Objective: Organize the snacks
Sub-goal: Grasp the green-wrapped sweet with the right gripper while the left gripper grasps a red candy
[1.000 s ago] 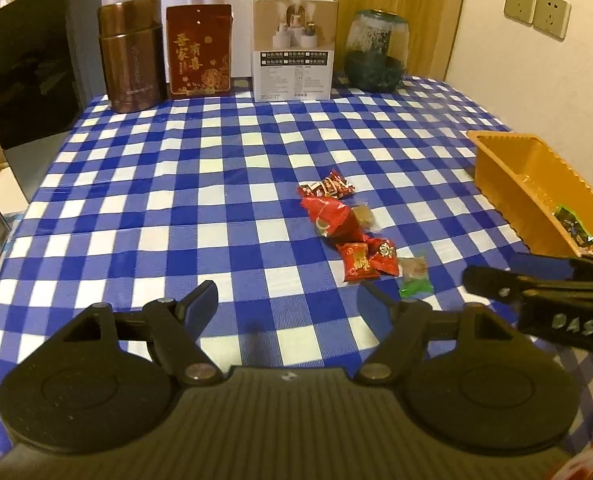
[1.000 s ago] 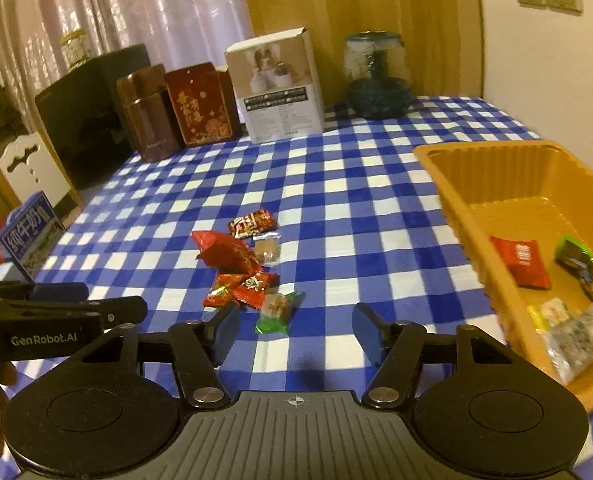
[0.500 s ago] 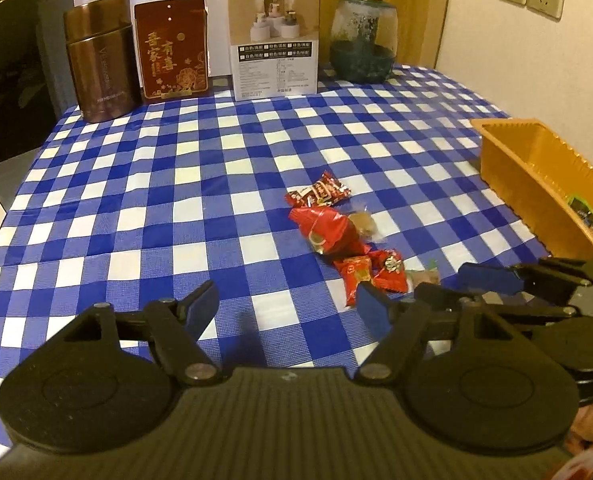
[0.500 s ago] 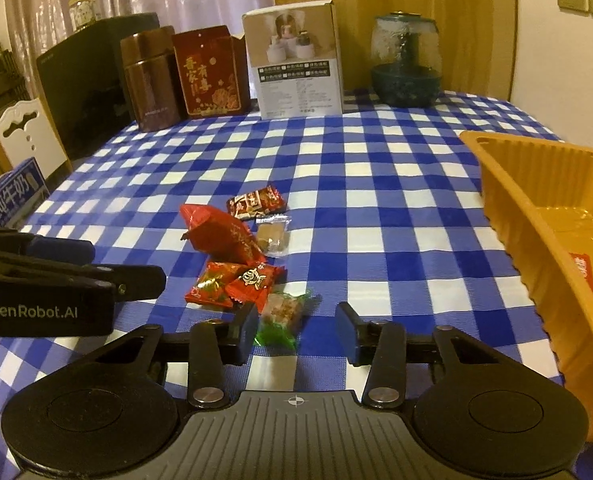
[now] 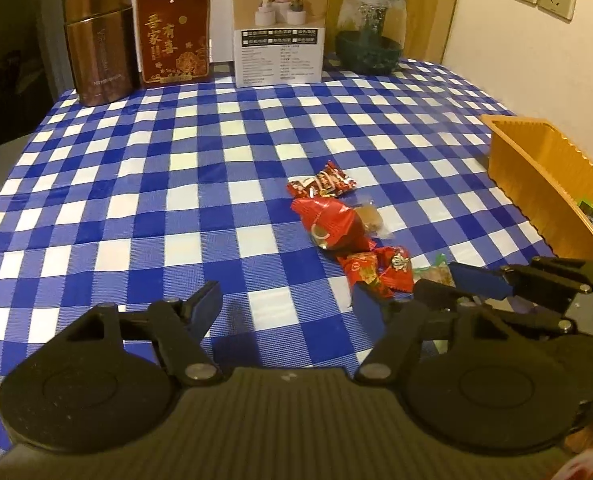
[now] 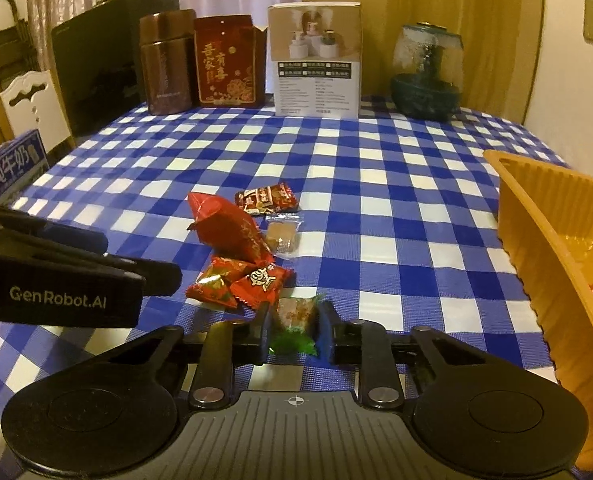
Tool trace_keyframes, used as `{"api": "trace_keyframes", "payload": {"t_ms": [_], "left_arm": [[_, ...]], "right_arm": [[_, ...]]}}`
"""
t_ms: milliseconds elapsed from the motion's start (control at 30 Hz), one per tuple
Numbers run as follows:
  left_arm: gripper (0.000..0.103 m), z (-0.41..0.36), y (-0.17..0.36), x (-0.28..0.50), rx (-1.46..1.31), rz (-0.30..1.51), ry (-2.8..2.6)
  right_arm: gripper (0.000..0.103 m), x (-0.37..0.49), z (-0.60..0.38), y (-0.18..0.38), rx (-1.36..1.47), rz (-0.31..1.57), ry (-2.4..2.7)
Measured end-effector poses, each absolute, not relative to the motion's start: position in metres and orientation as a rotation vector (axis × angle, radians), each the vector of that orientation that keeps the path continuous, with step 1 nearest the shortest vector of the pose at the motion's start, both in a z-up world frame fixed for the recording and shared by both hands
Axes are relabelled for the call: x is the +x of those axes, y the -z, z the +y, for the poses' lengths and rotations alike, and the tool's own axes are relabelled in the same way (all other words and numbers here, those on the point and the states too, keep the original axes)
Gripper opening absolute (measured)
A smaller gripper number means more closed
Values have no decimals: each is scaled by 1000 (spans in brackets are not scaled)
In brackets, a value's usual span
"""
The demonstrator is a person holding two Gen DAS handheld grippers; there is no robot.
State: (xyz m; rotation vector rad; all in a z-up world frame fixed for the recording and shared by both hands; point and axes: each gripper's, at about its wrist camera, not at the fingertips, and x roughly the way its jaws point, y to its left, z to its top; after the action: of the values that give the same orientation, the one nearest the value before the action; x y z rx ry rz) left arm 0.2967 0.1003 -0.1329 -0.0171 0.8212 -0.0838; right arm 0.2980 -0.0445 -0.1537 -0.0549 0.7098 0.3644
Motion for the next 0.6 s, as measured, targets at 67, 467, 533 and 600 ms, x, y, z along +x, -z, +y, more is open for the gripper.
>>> {"api": "trace_keyframes", "payload": {"t_ms": [67,467,533,600], "left_arm": [[69,98,134,297,-18,819,96],[49,83,144,309,-54,805,166],[49,81,146,311,-56,801,176],[48,79,148,314,-60,803,181]], "right_arm": [[23,297,-49,151,-42,708,-355],[23,295,-88,138,52,729,-270],[23,296,-87,138,53,728,-275],[23,295,-86,138,52,731,-280]]}}
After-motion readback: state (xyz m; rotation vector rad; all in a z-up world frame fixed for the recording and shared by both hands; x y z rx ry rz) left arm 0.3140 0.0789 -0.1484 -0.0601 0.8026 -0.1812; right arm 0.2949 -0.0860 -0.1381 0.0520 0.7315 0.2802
